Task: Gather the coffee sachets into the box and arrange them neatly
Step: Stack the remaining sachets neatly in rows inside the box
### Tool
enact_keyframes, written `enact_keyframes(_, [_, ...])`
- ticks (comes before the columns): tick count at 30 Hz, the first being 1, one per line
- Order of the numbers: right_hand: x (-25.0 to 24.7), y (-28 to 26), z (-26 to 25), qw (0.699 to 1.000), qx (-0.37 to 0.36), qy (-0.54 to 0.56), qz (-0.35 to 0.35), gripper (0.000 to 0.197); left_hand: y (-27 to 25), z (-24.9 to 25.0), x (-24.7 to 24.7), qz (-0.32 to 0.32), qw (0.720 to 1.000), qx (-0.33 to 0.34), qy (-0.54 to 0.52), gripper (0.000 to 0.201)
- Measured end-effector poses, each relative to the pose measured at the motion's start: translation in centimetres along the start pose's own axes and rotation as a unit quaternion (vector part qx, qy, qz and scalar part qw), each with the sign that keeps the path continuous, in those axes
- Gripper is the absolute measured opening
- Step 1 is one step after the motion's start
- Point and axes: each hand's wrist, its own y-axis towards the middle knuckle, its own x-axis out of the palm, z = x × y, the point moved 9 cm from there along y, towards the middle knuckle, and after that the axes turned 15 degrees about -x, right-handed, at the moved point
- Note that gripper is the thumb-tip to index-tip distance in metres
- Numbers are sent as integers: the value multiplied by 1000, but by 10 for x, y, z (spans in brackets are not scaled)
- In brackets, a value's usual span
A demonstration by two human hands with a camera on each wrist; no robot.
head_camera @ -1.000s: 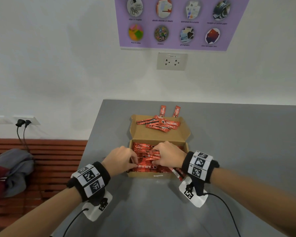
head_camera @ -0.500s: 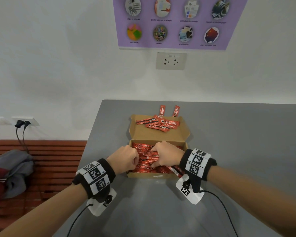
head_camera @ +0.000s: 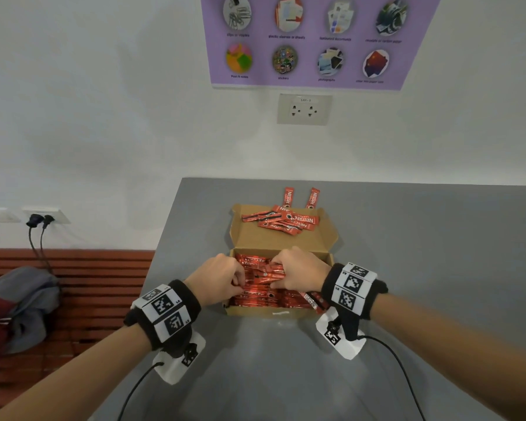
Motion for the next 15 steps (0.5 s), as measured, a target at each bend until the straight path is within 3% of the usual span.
enact_keyframes(3, [8, 2, -3, 998, -10, -47, -27, 37, 1, 2, 6, -5, 1000, 0, 19, 11])
enact_keyframes(9, [9, 6, -9, 996, -31, -82, -27, 29, 2, 0, 3, 5, 1000, 2, 27, 15])
enact_keyframes(12, [-20, 1, -3, 998, -8, -10, 68, 19, 0, -9, -24, 86, 994, -32, -67, 15])
enact_keyframes(15, [-64, -14, 10, 958, 13, 104, 269, 20, -6, -22, -66, 215, 934, -40, -282, 23])
